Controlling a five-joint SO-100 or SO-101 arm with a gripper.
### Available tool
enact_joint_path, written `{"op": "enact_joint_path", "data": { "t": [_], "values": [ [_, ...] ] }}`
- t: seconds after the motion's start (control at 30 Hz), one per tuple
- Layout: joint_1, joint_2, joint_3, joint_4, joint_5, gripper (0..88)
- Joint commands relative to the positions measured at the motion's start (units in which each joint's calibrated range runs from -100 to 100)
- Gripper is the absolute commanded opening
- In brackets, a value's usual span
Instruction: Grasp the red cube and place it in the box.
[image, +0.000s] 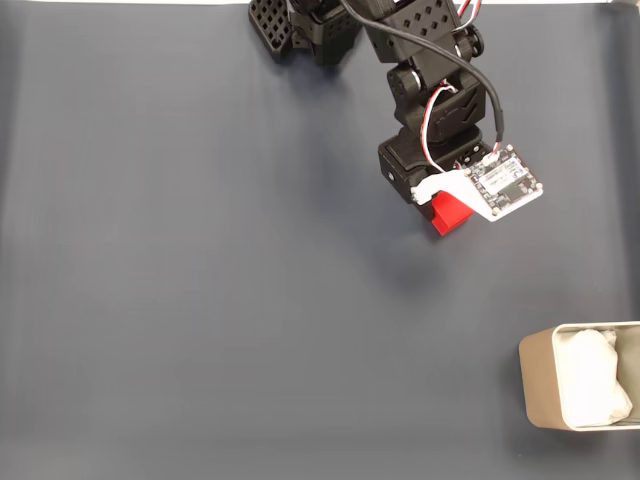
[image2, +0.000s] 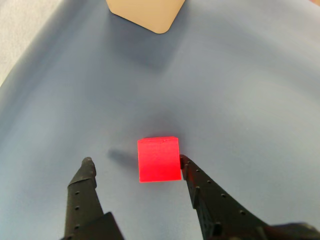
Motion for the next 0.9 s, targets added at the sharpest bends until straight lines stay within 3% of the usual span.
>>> {"op": "enact_joint_path", "data": {
  "t": [0.0,0.37,0.57,0.87],
  "values": [
    [-0.1,-2.9,-0.3,-2.2,-1.2,36.1],
    [0.2,-4.6,1.3,-2.8,-0.9,22.9],
    [0.3,-4.8,1.4,-2.4,0.2,10.8],
    [0.3,-4.7,1.6,-1.3,2.8,2.4]
  ]
}}
